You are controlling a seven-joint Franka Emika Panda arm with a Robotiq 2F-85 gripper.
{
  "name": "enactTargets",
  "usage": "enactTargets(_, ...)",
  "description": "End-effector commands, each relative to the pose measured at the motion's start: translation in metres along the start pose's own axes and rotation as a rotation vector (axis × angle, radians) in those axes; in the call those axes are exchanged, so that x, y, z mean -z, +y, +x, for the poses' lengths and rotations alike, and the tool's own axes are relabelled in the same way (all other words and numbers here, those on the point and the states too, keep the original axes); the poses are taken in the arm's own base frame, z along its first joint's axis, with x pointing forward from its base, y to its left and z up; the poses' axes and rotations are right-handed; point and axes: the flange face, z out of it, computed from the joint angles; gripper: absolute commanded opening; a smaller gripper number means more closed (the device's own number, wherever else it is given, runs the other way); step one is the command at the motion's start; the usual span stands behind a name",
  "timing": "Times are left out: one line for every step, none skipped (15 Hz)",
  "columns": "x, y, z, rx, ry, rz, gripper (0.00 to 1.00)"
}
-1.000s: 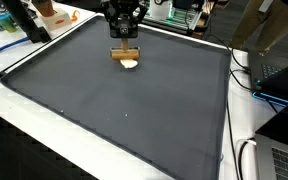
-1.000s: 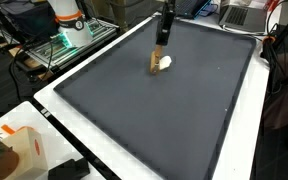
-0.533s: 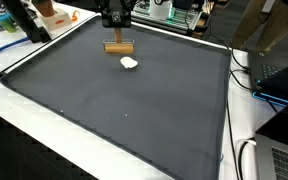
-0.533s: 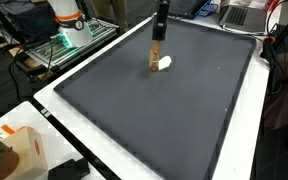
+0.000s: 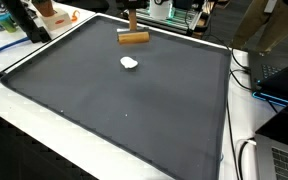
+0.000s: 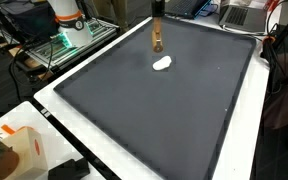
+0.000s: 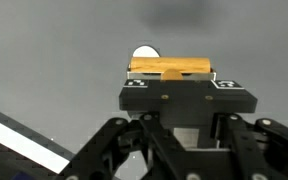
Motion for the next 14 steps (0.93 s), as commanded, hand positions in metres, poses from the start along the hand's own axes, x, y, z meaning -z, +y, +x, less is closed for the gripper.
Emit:
enactTargets(-0.007,0.001,0.002,-0.013,-0.020,-0.008,0.23)
enactTargets(-0.012,0.003,0.002,-0.029,-0.042,-0.036,0.23)
enactTargets(-0.018,0.002,0.004,-0.028,-0.055,-0.028,0.23)
enactTargets(-0.024,0.003,0.004,-0.036,-0.068,-0.035,0.23)
enactTargets(-0.029,0.004,0.005,-0.034,-0.081,-0.039,0.23)
enactTargets(-0.035,0.004,0.007,-0.032,-0.090,-0.037,0.23)
enactTargets(-0.041,0.004,0.008,-0.032,-0.093,-0.030,0.23)
enactTargets(-0.046,0.003,0.010,-0.027,-0.094,-0.028,0.23)
enactTargets(-0.051,0.004,0.013,-0.026,-0.087,-0.020,0.23)
enactTargets(-0.055,0.005,0.016,-0.025,-0.084,-0.018,0.23)
enactTargets(-0.059,0.006,0.018,-0.021,-0.077,-0.018,0.23)
enactTargets(-0.063,0.006,0.021,-0.015,-0.069,-0.020,0.23)
enactTargets(-0.067,0.006,0.023,-0.011,-0.064,-0.021,0.23)
enactTargets(-0.071,0.006,0.026,-0.007,-0.058,-0.022,0.23)
